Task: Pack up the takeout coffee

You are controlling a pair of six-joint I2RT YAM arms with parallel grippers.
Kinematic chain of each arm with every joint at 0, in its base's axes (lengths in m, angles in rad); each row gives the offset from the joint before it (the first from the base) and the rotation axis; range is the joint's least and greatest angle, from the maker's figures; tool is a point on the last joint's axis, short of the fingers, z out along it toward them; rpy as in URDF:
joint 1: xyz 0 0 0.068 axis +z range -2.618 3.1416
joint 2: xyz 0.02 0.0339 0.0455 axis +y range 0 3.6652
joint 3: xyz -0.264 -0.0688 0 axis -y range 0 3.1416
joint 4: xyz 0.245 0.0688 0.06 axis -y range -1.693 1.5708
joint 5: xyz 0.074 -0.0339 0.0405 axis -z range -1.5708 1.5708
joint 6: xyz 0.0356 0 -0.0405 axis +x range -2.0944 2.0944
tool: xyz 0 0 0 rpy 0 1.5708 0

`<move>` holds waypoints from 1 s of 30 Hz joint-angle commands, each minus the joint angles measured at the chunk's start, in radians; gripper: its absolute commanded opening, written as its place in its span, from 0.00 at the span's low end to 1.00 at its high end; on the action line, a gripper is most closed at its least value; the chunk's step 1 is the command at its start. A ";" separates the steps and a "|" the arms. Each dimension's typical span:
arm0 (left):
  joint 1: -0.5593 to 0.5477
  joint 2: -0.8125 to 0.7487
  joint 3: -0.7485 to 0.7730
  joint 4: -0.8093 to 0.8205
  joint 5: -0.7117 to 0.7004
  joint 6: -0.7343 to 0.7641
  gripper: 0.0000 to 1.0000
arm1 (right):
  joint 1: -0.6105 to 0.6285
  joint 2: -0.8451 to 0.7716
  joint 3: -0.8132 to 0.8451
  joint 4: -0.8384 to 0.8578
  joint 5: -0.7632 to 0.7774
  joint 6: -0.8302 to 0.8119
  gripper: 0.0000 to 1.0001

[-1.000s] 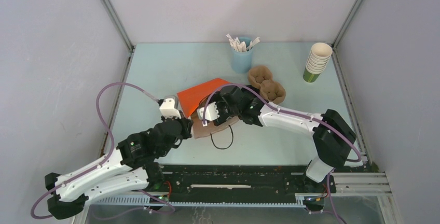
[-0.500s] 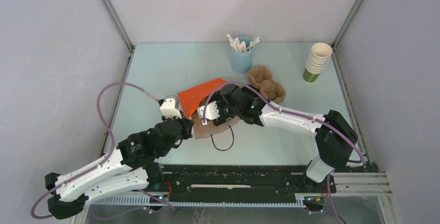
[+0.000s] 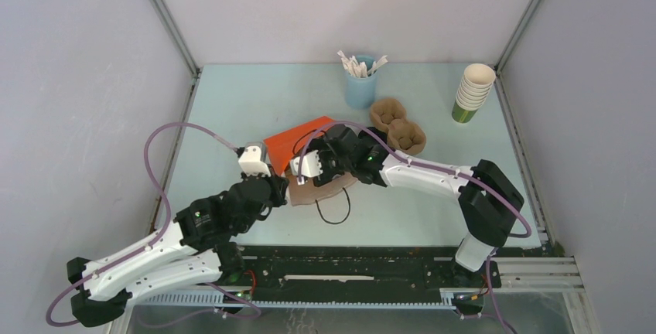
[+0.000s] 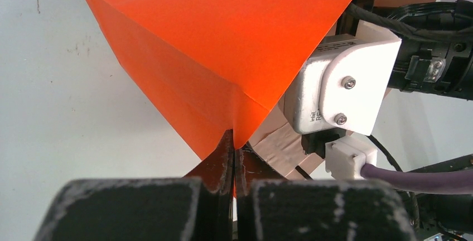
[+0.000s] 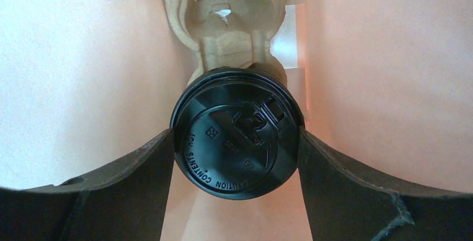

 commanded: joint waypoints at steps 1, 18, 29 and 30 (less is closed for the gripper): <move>-0.006 0.002 0.004 0.022 0.041 0.005 0.00 | -0.016 0.036 0.022 -0.016 -0.026 0.072 0.49; -0.006 -0.005 0.004 0.015 0.041 -0.002 0.00 | 0.005 0.098 0.022 0.065 0.107 0.013 0.53; -0.006 -0.006 0.008 0.003 0.027 -0.008 0.00 | 0.012 0.034 0.022 0.027 0.118 0.075 0.71; -0.006 -0.004 0.008 0.004 0.025 -0.010 0.00 | 0.012 0.021 0.023 0.008 0.109 0.091 0.72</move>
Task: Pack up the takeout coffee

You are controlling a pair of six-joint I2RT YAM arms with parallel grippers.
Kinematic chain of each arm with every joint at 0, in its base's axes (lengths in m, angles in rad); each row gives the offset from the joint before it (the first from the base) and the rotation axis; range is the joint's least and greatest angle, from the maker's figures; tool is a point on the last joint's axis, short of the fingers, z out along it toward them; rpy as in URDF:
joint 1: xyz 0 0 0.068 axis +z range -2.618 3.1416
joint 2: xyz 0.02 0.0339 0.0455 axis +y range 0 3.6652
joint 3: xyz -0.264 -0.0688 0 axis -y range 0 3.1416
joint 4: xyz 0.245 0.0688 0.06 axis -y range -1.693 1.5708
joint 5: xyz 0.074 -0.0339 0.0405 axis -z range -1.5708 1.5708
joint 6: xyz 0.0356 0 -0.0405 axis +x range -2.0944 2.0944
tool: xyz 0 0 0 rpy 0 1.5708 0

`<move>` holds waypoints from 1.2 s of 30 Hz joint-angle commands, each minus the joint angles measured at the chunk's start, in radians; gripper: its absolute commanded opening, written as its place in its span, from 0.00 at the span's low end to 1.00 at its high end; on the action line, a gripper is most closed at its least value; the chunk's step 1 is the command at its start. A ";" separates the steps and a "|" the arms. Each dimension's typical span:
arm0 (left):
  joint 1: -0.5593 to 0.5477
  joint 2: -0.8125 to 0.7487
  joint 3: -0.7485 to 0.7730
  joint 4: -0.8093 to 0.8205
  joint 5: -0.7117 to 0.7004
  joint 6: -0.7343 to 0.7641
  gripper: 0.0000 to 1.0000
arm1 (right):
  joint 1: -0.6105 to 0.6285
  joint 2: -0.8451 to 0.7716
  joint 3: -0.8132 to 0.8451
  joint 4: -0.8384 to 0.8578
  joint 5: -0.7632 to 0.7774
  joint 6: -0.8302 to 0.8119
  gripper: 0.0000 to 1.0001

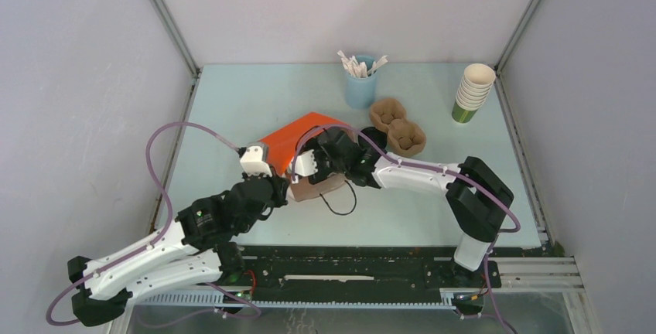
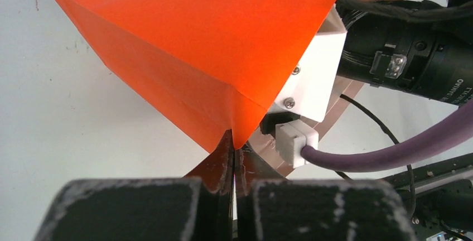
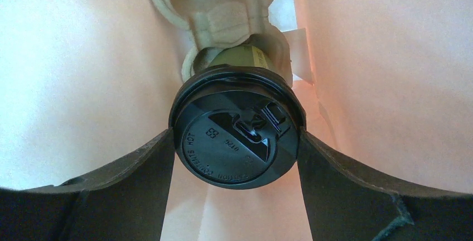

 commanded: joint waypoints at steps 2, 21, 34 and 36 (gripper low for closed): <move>-0.006 -0.002 0.011 0.003 0.022 -0.012 0.00 | -0.001 -0.067 0.020 -0.120 0.001 0.110 0.75; -0.006 -0.010 0.027 -0.027 0.011 -0.029 0.00 | 0.033 -0.150 0.020 -0.204 0.032 0.170 1.00; -0.006 -0.033 0.091 -0.072 0.068 -0.050 0.00 | 0.068 -0.246 0.020 -0.273 0.093 0.297 1.00; -0.006 -0.031 0.096 -0.077 0.072 -0.058 0.00 | 0.080 -0.265 0.020 -0.298 0.095 0.312 1.00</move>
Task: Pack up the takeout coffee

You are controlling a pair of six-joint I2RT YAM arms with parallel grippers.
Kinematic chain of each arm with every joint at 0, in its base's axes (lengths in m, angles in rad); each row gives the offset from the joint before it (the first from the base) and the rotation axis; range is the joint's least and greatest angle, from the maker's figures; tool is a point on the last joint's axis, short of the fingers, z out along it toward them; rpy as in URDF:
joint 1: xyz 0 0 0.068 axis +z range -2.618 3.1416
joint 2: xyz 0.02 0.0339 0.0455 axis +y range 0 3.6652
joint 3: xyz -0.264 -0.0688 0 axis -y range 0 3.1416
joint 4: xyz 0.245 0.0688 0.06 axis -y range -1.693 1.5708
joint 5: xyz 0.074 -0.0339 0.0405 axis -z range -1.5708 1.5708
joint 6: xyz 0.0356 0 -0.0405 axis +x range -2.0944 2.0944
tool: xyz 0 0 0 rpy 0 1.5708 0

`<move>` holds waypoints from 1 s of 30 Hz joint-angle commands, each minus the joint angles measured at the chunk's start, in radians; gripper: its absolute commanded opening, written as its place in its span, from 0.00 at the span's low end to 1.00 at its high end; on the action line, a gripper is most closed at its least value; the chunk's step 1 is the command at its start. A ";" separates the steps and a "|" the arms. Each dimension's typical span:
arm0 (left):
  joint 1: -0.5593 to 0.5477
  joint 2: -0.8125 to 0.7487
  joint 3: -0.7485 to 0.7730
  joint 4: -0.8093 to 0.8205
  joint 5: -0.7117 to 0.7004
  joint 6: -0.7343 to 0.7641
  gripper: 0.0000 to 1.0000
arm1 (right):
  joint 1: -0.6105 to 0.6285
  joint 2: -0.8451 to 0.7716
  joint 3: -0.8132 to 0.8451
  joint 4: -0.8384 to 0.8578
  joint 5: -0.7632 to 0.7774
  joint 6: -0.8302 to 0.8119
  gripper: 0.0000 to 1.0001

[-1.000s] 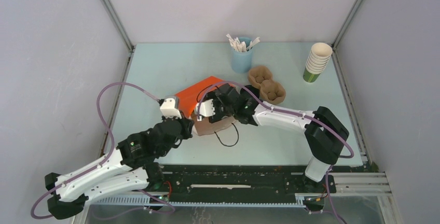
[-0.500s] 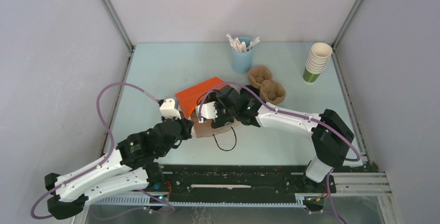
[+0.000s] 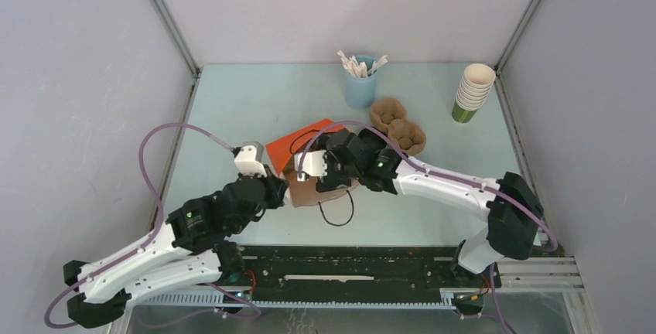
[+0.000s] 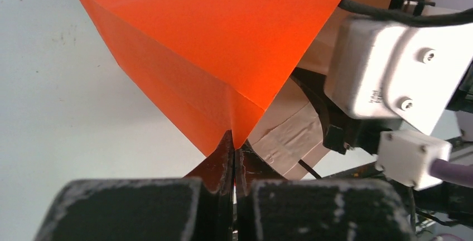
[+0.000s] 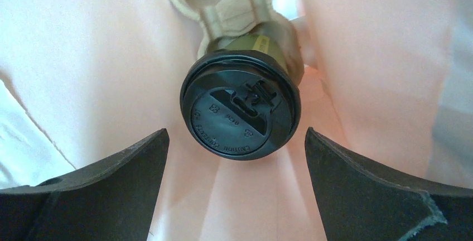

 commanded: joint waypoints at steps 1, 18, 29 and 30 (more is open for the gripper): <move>-0.005 -0.007 0.063 -0.021 0.034 -0.034 0.00 | 0.028 -0.089 0.020 -0.037 0.020 0.088 1.00; -0.005 0.010 0.086 -0.025 0.093 -0.069 0.00 | 0.036 -0.115 0.020 -0.040 0.045 0.194 0.74; -0.004 0.009 0.128 -0.037 0.137 -0.075 0.00 | 0.013 -0.031 0.021 0.091 0.020 0.173 0.52; -0.004 0.011 0.147 -0.046 0.136 -0.075 0.00 | 0.014 -0.031 0.022 0.092 0.025 0.173 0.52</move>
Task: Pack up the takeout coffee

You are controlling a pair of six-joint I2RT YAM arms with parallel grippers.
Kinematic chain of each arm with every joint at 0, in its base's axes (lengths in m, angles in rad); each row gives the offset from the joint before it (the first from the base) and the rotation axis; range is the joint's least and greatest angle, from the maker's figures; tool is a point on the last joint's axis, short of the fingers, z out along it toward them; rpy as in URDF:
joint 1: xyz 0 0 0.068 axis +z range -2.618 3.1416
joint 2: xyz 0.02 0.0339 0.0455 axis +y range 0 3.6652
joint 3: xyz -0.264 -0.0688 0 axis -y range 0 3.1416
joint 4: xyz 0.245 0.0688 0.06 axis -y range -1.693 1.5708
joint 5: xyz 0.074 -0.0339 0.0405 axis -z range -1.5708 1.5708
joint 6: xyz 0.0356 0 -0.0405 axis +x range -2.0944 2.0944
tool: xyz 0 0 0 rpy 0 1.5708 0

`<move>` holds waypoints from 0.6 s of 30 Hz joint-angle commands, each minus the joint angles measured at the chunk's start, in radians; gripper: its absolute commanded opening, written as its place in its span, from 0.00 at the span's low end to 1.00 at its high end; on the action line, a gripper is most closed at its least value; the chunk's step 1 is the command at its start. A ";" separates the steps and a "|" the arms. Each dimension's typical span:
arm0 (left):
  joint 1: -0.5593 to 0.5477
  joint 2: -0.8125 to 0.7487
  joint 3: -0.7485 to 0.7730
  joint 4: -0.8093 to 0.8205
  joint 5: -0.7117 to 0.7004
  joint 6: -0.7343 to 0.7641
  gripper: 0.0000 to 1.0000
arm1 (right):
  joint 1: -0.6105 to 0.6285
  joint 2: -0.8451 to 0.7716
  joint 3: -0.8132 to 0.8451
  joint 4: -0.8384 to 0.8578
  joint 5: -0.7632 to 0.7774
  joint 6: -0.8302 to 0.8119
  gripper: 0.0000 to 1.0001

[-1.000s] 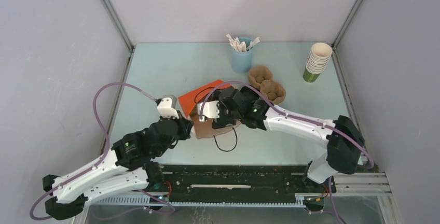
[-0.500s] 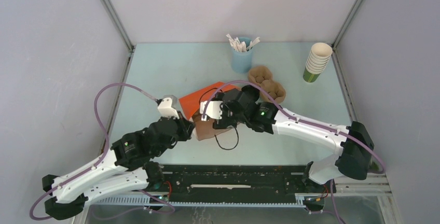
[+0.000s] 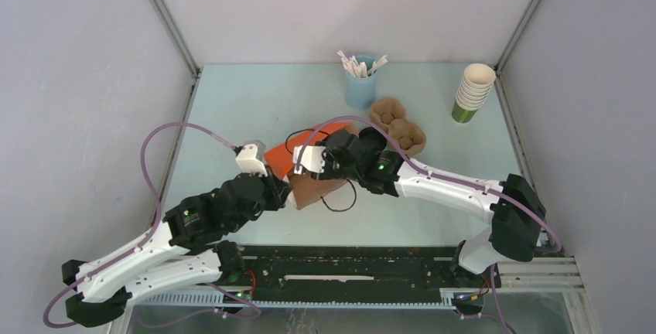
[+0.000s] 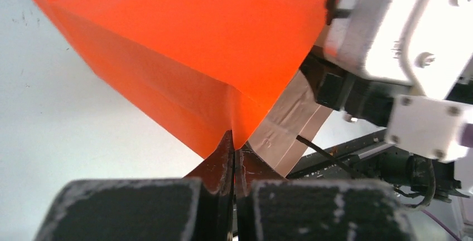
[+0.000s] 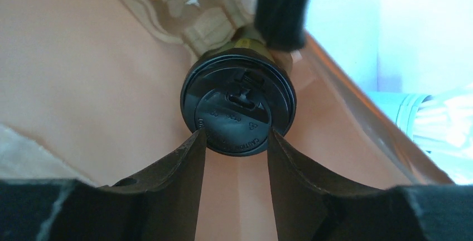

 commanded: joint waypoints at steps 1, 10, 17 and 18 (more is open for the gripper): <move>-0.004 0.002 0.115 -0.017 0.038 -0.017 0.00 | -0.005 0.012 0.029 0.061 -0.004 0.006 0.52; -0.002 0.032 0.203 -0.064 0.091 -0.015 0.00 | 0.042 -0.046 0.055 -0.068 0.035 0.018 0.53; -0.002 0.030 0.207 -0.065 0.149 -0.024 0.00 | 0.047 -0.090 0.066 -0.168 -0.043 0.042 0.53; -0.002 0.026 0.205 -0.065 0.155 -0.026 0.00 | 0.050 -0.090 0.066 -0.170 -0.051 0.042 0.53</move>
